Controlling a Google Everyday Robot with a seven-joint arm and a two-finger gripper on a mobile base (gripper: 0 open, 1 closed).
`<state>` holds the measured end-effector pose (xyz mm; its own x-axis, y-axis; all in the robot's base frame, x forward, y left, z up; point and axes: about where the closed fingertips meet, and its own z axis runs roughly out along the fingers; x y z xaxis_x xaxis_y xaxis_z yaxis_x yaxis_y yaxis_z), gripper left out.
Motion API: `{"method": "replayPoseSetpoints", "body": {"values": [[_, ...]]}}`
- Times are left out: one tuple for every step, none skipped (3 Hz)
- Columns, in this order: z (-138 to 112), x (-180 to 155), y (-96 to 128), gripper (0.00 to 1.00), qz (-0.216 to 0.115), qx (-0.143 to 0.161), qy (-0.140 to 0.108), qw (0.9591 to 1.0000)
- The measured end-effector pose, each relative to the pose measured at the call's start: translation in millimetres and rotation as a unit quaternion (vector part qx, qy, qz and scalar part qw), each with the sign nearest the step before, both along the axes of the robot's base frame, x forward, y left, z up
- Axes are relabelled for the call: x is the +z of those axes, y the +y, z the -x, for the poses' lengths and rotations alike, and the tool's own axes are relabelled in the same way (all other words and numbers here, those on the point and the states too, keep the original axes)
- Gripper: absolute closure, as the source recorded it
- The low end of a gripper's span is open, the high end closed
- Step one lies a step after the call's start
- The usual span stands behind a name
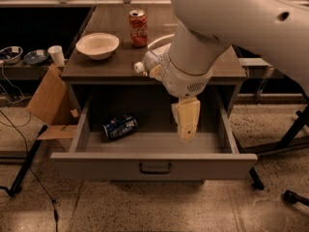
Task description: Pick pepsi can from top drawer and place on counter
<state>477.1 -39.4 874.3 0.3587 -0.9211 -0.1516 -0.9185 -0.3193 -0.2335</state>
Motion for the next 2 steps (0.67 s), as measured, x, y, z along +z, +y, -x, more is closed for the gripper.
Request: {"method": "replayPoseSetpoints", "body": {"values": [[2,2,-5,0.00,-0.001,-0.004,-0.004,1.0000],[-6,-11,0,0.00,-0.010,0.020,-0.020,0.9996]]}}
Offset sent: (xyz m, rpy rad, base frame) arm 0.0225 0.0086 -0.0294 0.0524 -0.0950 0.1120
